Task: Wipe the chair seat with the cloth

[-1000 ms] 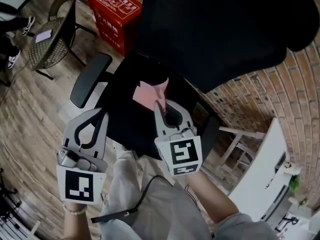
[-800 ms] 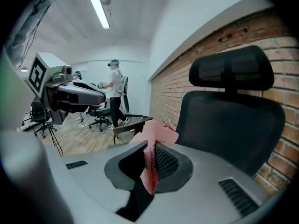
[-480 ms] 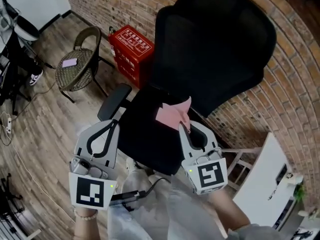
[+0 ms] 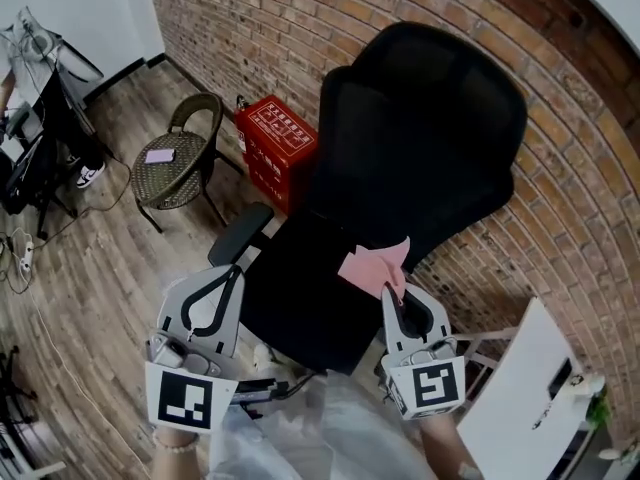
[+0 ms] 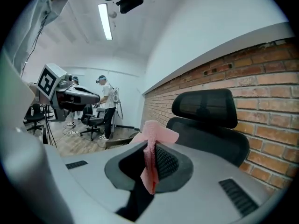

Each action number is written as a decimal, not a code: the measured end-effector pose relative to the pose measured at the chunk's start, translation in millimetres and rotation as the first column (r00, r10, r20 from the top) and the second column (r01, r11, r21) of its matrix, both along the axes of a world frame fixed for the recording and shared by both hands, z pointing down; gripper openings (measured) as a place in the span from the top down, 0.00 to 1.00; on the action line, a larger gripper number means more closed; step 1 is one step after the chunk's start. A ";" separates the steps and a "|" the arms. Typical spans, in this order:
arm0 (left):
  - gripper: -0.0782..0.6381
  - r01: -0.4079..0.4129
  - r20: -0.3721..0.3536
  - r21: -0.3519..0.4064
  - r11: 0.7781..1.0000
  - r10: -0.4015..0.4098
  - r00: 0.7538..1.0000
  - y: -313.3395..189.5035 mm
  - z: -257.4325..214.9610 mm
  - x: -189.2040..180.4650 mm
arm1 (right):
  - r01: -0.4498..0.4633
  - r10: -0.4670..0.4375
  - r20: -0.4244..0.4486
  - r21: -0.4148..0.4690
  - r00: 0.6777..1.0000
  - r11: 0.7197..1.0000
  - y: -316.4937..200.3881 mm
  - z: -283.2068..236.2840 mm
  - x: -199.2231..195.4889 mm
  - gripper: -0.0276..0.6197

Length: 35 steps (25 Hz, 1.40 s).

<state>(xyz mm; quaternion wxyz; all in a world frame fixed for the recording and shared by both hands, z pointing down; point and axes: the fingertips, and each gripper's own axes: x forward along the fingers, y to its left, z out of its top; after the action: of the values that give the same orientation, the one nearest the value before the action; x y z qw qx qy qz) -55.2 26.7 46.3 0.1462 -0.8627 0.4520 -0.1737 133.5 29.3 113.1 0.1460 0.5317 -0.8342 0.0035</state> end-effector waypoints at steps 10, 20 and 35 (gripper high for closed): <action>0.87 0.008 -0.012 -0.004 1.000 -0.008 1.000 8.2 1.0 1.3 | 0.008 -0.008 0.010 0.025 1.000 1.000 7.9 -7.6 -11.2 0.87; 0.87 0.023 -0.017 -0.004 1.000 -0.023 1.000 9.5 6.1 -3.2 | 0.014 -0.014 -0.014 0.016 1.000 1.000 8.6 0.3 -12.5 0.87; 0.87 0.043 -0.016 -0.017 0.999 -0.044 0.999 13.4 9.1 -7.9 | 0.014 -0.014 -0.016 -0.002 1.000 1.000 9.1 4.5 -10.5 0.87</action>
<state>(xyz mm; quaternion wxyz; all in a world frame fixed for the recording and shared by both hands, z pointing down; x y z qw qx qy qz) -63.1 40.1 55.3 0.1314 -0.8552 0.4703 -0.1735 123.0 38.4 117.6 0.1533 0.5258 -0.8367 -0.0011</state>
